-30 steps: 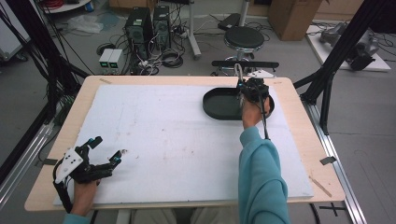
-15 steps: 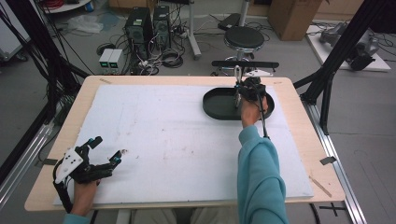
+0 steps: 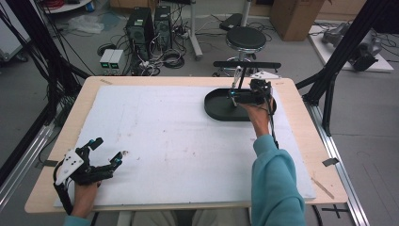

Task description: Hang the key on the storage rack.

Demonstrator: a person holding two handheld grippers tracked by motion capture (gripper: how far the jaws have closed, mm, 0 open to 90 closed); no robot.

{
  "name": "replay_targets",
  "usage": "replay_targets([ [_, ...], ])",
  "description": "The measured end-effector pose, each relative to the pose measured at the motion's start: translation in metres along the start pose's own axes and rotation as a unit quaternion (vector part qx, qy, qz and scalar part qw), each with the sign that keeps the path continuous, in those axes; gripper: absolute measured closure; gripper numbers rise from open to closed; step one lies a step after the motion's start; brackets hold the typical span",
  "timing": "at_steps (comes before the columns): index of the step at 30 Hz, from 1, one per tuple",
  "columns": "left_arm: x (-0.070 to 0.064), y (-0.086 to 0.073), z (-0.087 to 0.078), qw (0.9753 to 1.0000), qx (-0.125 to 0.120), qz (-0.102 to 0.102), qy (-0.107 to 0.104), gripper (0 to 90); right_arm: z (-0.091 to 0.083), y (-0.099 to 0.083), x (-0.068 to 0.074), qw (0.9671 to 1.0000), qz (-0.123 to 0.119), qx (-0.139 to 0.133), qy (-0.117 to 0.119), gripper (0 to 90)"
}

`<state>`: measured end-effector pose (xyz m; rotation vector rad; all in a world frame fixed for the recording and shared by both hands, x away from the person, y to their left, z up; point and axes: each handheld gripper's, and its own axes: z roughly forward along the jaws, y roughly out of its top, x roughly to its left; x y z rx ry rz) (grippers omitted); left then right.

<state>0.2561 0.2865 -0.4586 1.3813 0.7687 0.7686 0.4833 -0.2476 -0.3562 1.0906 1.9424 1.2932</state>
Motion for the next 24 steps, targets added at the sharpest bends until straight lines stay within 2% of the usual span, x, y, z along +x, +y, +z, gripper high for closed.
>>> replay_targets([
  [6, 0.000, 0.000, 0.000, 1.0000, 0.000, 0.001, 0.000, 8.2, -0.035, -0.005, 0.011, 0.9984, -0.022, -0.025, 0.045, 0.6],
  [11, 0.000, 0.000, 0.000, 1.0000, 0.000, 0.000, 0.000, 8.2, -0.072, -0.026, 0.022, 0.9929, -0.040, -0.067, 0.090, 0.6],
  [13, -0.001, 0.000, 0.000, 1.0000, -0.001, 0.002, 0.000, 8.2, -0.088, -0.037, 0.026, 0.9906, -0.038, -0.081, 0.103, 0.6],
  [15, -0.001, 0.000, 0.000, 1.0000, 0.000, 0.002, 0.000, 8.2, -0.103, -0.049, 0.030, 0.9873, -0.034, -0.110, 0.110, 0.6],
  [19, 0.000, 0.000, 0.000, 1.0000, 0.001, 0.003, 0.000, 8.2, -0.127, -0.071, 0.036, 0.9821, -0.034, -0.138, 0.124, 0.6],
  [23, -0.001, 0.000, 0.000, 1.0000, 0.001, 0.001, 0.000, 8.2, -0.141, -0.100, 0.036, 0.9787, -0.026, -0.161, 0.125, 0.6],
  [24, -0.001, 0.000, 0.000, 1.0000, 0.001, 0.002, 0.000, 8.2, -0.143, -0.108, 0.036, 0.9794, -0.023, -0.159, 0.123, 0.6],
])
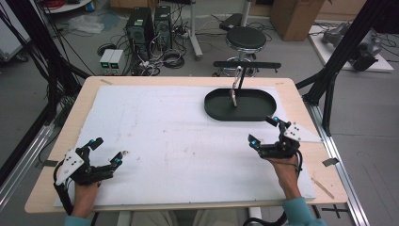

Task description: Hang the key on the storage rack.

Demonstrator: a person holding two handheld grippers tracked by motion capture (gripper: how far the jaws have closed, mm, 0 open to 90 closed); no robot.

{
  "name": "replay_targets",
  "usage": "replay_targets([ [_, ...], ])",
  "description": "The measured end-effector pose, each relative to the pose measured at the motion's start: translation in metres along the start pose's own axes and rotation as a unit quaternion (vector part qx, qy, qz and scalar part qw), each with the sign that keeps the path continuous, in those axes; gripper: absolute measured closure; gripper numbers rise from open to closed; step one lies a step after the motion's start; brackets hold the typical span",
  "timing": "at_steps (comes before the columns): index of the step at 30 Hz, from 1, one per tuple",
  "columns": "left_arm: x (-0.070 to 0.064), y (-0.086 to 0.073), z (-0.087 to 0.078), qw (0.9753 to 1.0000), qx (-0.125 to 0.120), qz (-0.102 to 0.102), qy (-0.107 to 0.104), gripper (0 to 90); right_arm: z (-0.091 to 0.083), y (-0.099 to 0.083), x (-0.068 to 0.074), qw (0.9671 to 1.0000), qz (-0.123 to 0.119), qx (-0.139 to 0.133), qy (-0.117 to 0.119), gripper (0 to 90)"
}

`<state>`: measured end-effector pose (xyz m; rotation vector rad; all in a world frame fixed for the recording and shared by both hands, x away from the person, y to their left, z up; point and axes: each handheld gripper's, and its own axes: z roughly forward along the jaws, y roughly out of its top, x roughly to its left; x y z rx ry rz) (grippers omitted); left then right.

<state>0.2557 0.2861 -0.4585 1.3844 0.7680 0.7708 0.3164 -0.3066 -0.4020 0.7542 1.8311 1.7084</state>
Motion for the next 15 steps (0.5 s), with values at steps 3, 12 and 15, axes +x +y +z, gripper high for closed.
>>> replay_targets([
  [3, 0.000, 0.000, 0.000, 1.0000, 0.000, 0.001, -0.001, 8.2, -0.010, -0.018, -0.001, 0.9999, 0.007, 0.002, -0.015, 0.6],
  [12, 0.000, 0.000, 0.000, 1.0000, 0.000, 0.002, -0.001, 8.2, -0.029, -0.051, 0.000, 0.9989, 0.022, -0.028, -0.032, 0.6],
  [15, 0.000, 0.000, 0.000, 1.0000, 0.000, 0.003, -0.001, 8.2, -0.030, -0.056, -0.002, 0.9986, 0.030, -0.032, -0.029, 0.6],
])
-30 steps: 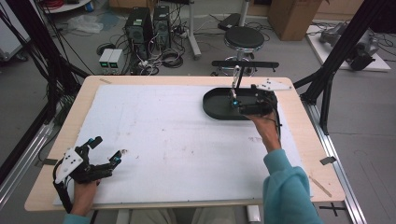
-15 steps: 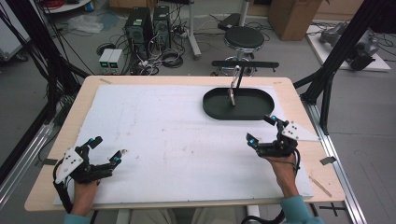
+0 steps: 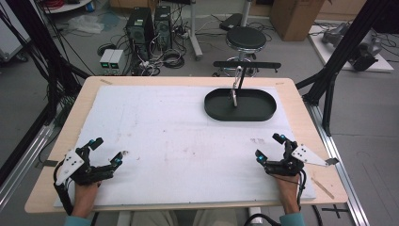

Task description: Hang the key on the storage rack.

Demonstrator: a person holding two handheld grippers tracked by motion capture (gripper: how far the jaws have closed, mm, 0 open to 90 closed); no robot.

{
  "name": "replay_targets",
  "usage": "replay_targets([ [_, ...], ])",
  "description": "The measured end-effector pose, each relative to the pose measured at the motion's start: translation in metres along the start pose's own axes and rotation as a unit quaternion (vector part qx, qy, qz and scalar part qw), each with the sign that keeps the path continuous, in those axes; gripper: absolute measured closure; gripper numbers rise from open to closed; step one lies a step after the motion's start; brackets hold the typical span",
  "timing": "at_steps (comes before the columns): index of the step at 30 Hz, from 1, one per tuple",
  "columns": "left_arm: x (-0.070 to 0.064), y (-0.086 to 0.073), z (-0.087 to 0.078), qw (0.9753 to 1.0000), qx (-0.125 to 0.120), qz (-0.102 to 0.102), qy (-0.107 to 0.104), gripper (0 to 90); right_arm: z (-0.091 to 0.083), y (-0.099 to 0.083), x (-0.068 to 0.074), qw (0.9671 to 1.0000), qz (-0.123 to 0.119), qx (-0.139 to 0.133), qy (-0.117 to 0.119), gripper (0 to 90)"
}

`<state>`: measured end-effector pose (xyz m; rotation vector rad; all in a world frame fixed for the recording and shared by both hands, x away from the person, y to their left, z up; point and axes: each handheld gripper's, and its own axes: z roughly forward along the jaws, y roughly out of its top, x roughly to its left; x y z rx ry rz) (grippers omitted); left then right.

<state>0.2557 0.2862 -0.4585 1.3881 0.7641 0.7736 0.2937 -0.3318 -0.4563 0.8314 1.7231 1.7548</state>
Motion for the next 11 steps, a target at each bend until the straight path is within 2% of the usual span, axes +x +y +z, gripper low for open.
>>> replay_targets([
  [2, 0.0001, 0.0000, -0.0001, 1.0000, 0.000, 0.000, 0.000, 8.1, -0.0002, -0.0002, 0.0011, 1.0000, 0.002, 0.004, 0.004, 0.6],
  [6, 0.0000, 0.0000, -0.0002, 1.0000, 0.001, 0.001, 0.000, 8.2, 0.0011, -0.0005, 0.0032, 0.9999, -0.015, 0.008, 0.003, 0.6],
  [11, -0.0006, -0.0002, -0.0006, 1.0000, -0.003, 0.003, 0.000, 8.2, 0.0010, -0.0007, 0.0034, 0.9998, -0.016, 0.007, 0.001, 0.6],
])
